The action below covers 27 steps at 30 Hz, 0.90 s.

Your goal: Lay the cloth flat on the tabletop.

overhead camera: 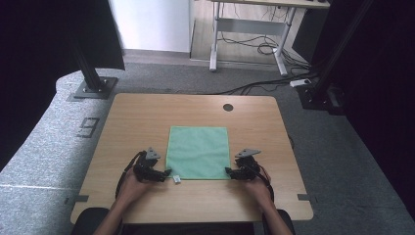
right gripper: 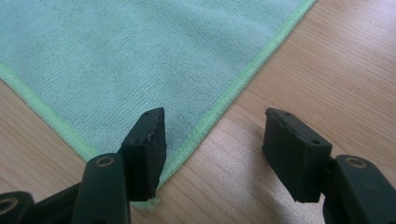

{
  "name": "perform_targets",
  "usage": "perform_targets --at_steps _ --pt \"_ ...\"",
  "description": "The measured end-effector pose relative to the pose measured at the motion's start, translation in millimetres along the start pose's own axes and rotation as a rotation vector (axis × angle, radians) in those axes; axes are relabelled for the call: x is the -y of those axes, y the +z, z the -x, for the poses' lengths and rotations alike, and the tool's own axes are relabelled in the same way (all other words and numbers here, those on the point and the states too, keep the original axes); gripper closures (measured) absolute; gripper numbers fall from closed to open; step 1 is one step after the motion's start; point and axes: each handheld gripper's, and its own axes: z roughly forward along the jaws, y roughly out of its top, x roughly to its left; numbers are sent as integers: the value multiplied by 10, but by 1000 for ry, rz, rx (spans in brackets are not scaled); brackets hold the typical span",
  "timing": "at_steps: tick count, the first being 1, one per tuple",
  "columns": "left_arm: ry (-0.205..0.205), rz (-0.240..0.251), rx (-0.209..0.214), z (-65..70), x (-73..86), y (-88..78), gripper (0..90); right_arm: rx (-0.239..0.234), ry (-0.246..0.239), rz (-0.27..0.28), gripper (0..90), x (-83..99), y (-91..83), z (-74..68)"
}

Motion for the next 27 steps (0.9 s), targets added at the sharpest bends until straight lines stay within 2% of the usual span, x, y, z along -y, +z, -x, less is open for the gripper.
perform_targets --at_steps 5,7,9,13,15,21,22,24,25,27 --pt "14 -3 -11 14 6 -26 145 7 -6 6 388 8 -13 -9" --pt "59 1 -44 33 6 -93 142 11 1 15 368 11 -53 2" --pt "62 -4 -45 7 32 -134 135 5 20 34 357 19 -106 26" --pt "42 -11 -48 -76 77 -178 119 18 39 55 310 83 -214 114" --pt "13 -4 -45 -148 96 -202 118 24 48 50 265 126 -231 168" --pt "14 -34 -46 -178 129 -153 76 29 76 18 156 235 -166 265" --pt "1 -27 -30 -186 137 -136 68 28 75 25 141 239 -158 272" --pt "-3 -23 -23 -195 142 -129 62 38 66 38 125 249 -140 281" --pt "-15 -8 -14 -214 162 -112 51 43 57 43 104 256 -131 284" --pt "-12 0 -11 -222 174 -101 19 50 47 45 32 271 -107 281"
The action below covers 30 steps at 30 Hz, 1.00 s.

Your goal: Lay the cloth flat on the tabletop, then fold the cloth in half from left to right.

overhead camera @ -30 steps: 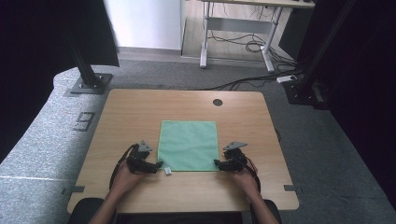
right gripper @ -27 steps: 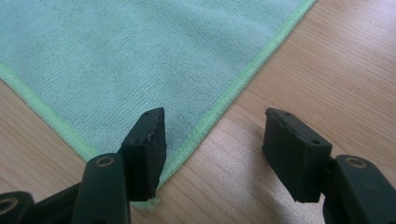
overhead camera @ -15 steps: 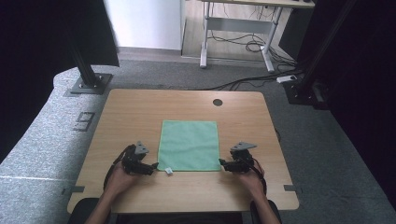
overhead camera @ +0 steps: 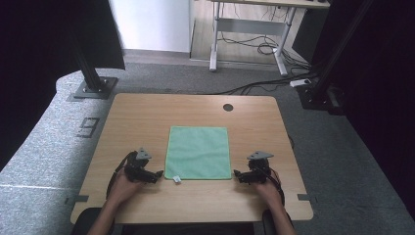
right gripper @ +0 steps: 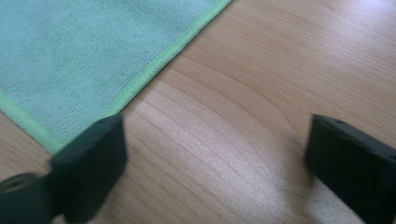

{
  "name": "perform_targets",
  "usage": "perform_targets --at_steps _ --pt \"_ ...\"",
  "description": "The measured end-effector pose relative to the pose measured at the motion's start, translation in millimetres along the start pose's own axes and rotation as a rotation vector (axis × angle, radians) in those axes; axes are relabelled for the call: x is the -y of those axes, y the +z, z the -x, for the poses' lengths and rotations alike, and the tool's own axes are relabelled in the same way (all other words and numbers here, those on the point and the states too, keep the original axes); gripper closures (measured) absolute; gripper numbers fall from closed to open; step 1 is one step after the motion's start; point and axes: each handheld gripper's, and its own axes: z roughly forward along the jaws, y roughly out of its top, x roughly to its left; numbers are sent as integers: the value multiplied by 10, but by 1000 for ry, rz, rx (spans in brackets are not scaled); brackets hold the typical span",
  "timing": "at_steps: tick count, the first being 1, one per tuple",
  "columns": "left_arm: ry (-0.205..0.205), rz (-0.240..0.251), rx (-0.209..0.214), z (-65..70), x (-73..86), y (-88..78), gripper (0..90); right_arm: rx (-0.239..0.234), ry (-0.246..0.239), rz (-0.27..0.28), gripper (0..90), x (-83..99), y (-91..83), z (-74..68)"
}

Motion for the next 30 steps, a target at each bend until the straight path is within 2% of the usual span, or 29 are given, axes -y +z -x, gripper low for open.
perform_targets --at_steps 1,17,23,25,27,30 --pt "0 0 0 0 0 0 16 1 -3 -6 0 1 11 -1" --pt "10 -10 9 -5 -13 10 0 5 -4 -14 0 1 17 -6" --pt "19 -49 14 -27 -73 15 0 3 -3 -14 0 2 14 -7" --pt "25 -42 2 -43 -117 23 0 4 -2 -14 0 3 13 -7" --pt "21 -7 0 -83 -223 33 0 11 7 -18 0 2 7 -10" --pt "14 20 -6 -109 -317 67 0 25 18 -27 0 -6 0 -33"
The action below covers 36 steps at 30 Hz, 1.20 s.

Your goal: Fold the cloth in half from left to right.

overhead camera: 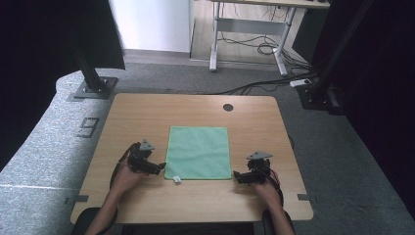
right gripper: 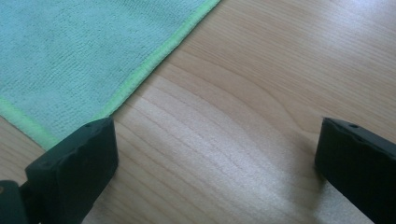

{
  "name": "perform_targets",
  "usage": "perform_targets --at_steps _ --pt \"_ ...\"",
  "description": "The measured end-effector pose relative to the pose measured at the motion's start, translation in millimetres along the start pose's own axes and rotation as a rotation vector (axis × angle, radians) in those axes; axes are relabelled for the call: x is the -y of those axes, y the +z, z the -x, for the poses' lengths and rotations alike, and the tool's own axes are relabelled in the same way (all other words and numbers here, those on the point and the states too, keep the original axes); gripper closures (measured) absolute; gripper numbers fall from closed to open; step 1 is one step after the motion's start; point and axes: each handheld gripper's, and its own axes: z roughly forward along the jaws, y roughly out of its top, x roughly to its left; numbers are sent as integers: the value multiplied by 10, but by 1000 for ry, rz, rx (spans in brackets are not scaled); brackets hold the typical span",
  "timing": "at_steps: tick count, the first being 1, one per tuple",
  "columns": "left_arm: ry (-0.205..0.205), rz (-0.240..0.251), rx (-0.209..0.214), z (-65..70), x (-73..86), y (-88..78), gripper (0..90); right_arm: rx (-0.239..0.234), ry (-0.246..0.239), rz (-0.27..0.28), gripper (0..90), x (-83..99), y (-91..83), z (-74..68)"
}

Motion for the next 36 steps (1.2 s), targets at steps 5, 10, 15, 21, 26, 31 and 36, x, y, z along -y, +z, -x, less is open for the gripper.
perform_targets --at_steps 5,10,15,21,26,31,36 --pt "17 9 -14 -20 -130 92 0 2 14 8 0 -32 -21 -92" --pt "-1 30 -9 -81 -251 191 0 12 29 20 0 -59 -45 -205" --pt "-44 23 -34 -153 -263 299 0 33 36 10 0 -77 -1 -264" --pt "-39 -19 -64 -151 -211 382 13 63 32 11 0 -106 44 -276" --pt "-59 -24 -31 -135 -171 355 27 76 -7 -2 0 -90 48 -254" --pt "-55 -34 -27 -16 -144 320 28 73 15 1 0 -70 43 -173" --pt "-47 -38 -21 111 -124 298 28 91 28 5 0 -50 25 -88"
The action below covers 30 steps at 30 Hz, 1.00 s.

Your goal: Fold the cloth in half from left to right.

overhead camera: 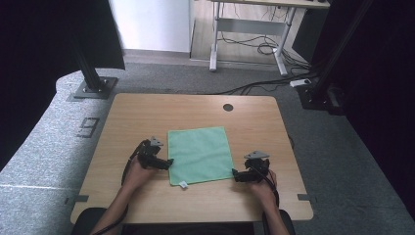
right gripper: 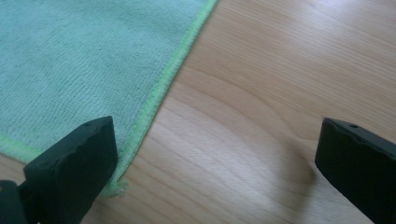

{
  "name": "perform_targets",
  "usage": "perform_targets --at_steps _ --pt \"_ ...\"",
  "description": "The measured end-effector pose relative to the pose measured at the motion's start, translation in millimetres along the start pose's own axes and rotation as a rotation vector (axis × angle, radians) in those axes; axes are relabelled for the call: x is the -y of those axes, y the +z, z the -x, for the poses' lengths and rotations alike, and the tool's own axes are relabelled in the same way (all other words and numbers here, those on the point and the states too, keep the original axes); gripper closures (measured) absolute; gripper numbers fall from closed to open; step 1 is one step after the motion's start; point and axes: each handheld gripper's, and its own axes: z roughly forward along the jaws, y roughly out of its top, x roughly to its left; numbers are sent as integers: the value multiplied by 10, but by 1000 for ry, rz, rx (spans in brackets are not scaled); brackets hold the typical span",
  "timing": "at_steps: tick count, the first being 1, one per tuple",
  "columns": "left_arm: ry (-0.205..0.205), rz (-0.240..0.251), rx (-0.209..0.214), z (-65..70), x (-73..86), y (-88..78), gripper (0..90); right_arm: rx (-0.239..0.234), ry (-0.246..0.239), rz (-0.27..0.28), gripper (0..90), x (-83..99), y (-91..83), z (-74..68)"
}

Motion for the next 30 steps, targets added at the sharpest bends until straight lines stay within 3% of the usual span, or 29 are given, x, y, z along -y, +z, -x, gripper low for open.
perform_targets --at_steps 8,13,15,19,23,30 --pt "24 1 21 270 56 -37 28 11 57 8 0 49 -6 208" --pt "45 -2 38 318 55 -37 24 1 75 10 0 76 -13 293" --pt "59 -13 54 285 33 -26 14 -7 66 10 0 77 -13 303" --pt "72 -11 36 227 -11 -22 0 -16 60 10 0 78 -14 307" --pt "43 11 3 95 -83 -35 4 -21 55 11 0 79 -15 308" --pt "0 33 -9 -72 -193 -15 15 -20 56 10 0 80 -16 306"
